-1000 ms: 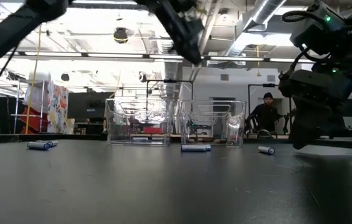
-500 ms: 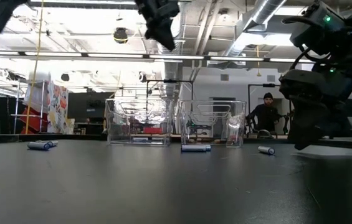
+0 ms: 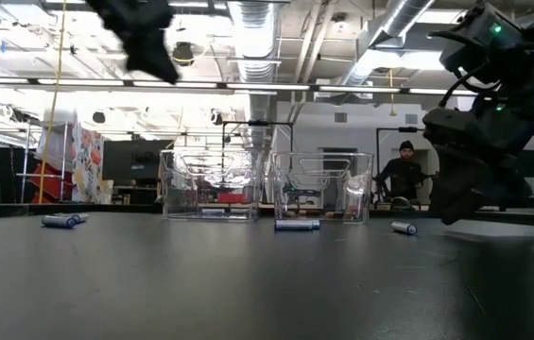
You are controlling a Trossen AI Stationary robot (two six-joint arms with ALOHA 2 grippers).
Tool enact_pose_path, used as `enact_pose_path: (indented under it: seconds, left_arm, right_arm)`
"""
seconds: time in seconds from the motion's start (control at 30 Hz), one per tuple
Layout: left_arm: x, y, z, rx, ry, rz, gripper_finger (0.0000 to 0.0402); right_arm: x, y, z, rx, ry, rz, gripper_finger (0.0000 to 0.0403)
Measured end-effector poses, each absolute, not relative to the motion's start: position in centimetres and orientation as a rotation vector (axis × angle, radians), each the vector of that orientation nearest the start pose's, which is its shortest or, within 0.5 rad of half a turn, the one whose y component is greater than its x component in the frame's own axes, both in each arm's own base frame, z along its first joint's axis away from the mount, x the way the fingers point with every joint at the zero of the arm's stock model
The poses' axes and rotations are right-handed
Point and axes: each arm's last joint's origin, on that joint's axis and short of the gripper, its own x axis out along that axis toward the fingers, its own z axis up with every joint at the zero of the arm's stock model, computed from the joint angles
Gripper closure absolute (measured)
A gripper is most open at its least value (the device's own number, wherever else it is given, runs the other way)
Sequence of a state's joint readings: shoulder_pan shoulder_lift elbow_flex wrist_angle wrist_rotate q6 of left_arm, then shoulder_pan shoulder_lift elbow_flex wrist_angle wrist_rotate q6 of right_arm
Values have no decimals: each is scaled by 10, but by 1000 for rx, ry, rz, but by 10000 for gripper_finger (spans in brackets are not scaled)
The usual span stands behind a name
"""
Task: Sort batteries
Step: Put the black battery into the right transparent bin
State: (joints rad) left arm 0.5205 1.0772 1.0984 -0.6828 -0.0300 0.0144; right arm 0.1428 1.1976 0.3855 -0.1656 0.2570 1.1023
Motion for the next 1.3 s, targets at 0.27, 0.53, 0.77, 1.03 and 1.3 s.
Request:
enact_pose_path:
  seconds: [0.27, 0.53, 0.77, 1.03, 1.3]
  left_arm:
    - [105, 60, 314, -434, 423, 676, 288]
    - [70, 41, 271, -701, 453, 819, 288]
    - [68, 38, 250, -620, 743, 801, 288]
    - [78, 43, 244, -513, 884, 753, 288]
    - [94, 47, 235, -513, 1035, 618, 288]
  right_arm:
    - [189, 18, 134, 799, 763, -634, 239]
    - [188, 19, 134, 722, 785, -596, 239]
    - [188, 19, 134, 719, 787, -594, 239]
    - [188, 19, 134, 681, 798, -576, 239]
    - [189, 19, 134, 680, 797, -574, 239]
